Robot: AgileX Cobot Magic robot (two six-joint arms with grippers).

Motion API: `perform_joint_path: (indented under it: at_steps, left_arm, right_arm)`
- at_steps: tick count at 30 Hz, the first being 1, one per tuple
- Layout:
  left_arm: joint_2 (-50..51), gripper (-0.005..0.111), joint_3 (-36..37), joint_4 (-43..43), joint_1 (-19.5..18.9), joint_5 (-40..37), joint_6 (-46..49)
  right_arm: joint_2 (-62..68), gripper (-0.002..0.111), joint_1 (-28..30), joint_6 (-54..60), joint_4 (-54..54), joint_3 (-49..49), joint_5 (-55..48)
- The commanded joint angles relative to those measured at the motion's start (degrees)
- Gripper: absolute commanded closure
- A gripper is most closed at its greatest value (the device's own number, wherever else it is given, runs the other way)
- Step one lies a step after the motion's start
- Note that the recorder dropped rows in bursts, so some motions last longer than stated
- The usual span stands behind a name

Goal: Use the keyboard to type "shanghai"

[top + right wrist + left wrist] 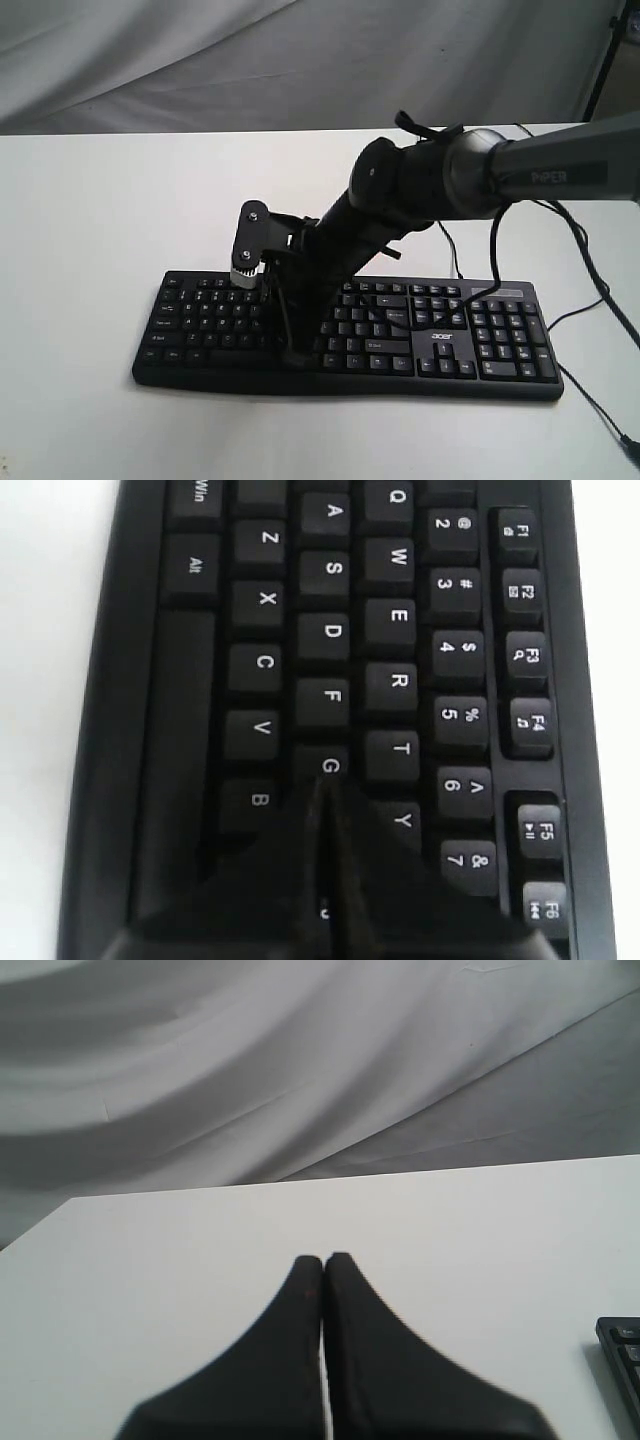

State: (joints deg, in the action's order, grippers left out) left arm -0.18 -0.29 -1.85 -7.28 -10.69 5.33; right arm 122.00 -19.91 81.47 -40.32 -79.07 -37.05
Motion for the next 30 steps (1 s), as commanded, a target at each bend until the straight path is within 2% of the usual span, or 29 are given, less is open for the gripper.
perform_joint_path:
  at_steps: [1, 30]
  left_arm:
    - [0.18, 0.106, 0.29, 0.03, 0.22, 0.36, -0.16]
    - [0.18, 0.106, 0.29, 0.03, 0.22, 0.36, -0.16]
  right_arm:
    - [-0.42, 0.108, -0.08, 0.69, -0.7, 0.31, -0.33]
    - [0.29, 0.108, -0.08, 2.1, -0.07, 0.31, -0.69]
